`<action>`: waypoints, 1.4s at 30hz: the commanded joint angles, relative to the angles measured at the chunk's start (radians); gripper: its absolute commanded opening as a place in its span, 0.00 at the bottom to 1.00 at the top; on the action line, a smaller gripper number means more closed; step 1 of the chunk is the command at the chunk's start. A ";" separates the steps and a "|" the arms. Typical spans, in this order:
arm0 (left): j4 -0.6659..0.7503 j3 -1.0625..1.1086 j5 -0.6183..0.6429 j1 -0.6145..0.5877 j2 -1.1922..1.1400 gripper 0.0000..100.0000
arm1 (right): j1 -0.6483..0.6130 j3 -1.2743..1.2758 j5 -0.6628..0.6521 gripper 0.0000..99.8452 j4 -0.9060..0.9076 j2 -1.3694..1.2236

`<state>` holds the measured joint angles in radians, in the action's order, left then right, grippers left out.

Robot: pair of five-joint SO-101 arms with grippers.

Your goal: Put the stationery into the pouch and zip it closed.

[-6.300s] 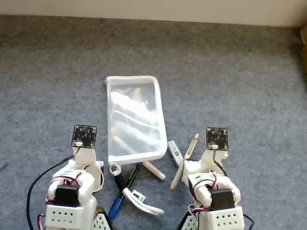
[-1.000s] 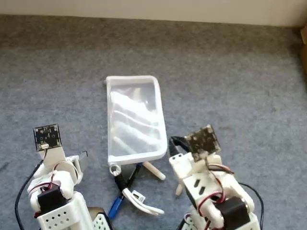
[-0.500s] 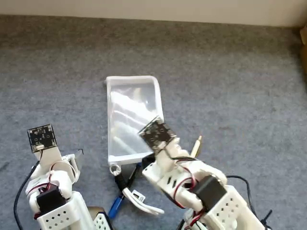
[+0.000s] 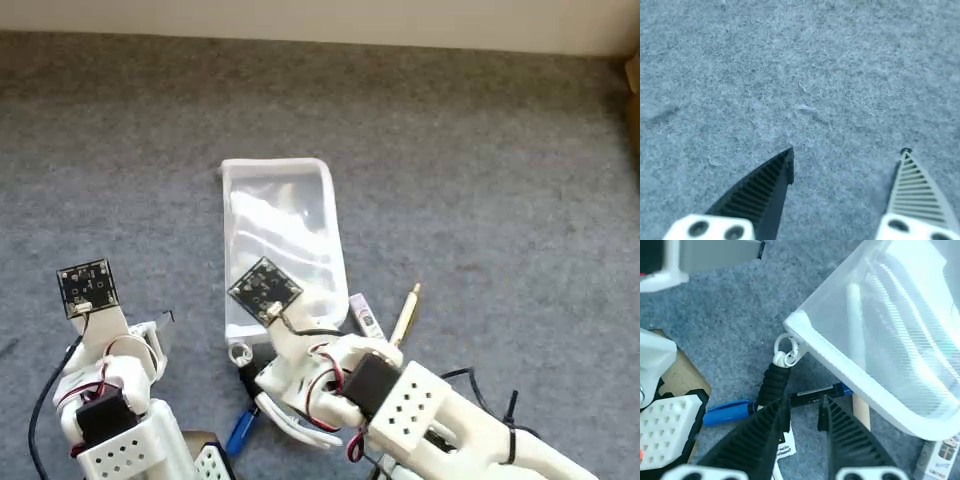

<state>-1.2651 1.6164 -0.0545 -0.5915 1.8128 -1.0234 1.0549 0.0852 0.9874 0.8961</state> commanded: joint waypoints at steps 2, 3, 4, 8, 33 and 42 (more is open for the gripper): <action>0.025 -0.010 0.011 -0.015 0.016 0.30 | -0.073 -0.062 0.014 0.10 -0.074 -0.088; 0.025 -0.010 0.011 -0.015 0.016 0.30 | -0.079 -0.062 0.014 0.10 -0.090 -0.102; 0.025 -0.010 0.011 -0.015 0.016 0.30 | -0.082 -0.062 0.014 0.10 -0.107 -0.117; 0.025 -0.008 0.011 -0.015 0.016 0.30 | -0.085 -0.062 0.014 0.10 -0.162 -0.165; 0.074 0.027 0.009 -0.015 0.016 0.30 | -0.119 -0.062 0.014 0.11 -0.332 -0.395; 0.074 0.027 0.009 -0.015 0.016 0.30 | -0.120 -0.090 0.014 0.11 -0.332 -0.478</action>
<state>-1.2098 1.6502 -0.0545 -0.5915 1.8128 -1.1339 1.0242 0.0898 0.6667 0.4358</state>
